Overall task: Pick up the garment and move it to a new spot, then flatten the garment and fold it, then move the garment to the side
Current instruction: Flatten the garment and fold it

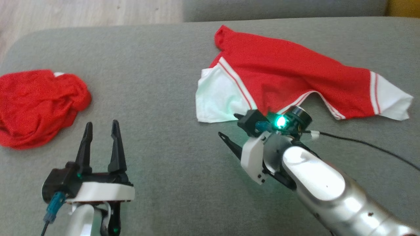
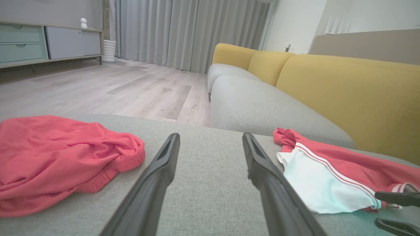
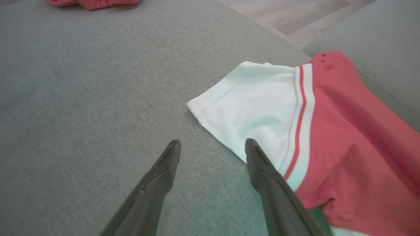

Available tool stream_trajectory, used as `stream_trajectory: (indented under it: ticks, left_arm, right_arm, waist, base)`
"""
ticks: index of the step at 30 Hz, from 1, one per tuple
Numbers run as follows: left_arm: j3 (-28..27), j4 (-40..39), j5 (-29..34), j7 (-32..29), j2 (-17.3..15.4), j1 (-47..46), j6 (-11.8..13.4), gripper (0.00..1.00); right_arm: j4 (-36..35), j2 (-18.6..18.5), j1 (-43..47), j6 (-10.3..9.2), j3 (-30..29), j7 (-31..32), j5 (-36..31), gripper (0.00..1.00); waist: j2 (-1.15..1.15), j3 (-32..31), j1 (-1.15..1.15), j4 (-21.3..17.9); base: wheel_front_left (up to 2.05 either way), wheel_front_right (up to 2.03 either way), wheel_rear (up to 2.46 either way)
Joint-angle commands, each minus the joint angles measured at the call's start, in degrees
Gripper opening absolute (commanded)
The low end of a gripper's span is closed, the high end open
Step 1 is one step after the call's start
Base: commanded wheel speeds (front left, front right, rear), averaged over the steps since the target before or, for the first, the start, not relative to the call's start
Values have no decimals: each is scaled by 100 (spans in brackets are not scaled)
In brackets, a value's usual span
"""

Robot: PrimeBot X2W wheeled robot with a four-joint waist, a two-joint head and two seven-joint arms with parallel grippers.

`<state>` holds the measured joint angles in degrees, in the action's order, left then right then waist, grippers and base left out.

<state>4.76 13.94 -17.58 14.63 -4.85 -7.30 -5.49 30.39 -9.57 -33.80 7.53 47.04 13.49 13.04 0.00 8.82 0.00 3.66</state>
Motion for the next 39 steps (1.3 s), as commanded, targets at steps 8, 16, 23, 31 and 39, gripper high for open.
stream_trajectory:
  ticks: [8,16,23,31,39]
  left_arm:
    - [21,-128,64,37,51,-468,-69,100]
    - [236,-19,25,37,138,-691,-120,100]
    - [277,21,23,37,171,-774,-137,100]
    - [175,47,64,37,183,-722,-140,100]
    - [170,-12,122,37,187,-647,-156,100]
  right_arm:
    - [659,386,-871,-4,373,45,203,100]
    - [1636,551,-1200,-4,356,192,533,100]
    - [2226,624,-1189,-4,225,309,893,0]
    - [1881,663,-1394,-4,-45,-342,1454,0]
    - [1328,-440,-2113,-4,-1512,-1065,1477,0]
  waist:
    - [0,398,0,574]
    - [0,615,0,943]
    - [0,629,0,1001]
    - [0,474,0,851]
    - [0,372,0,625]
  base:
    - [0,0,0]
    - [0,0,0]
    - [0,0,0]
    - [0,0,0]
    - [0,0,0]
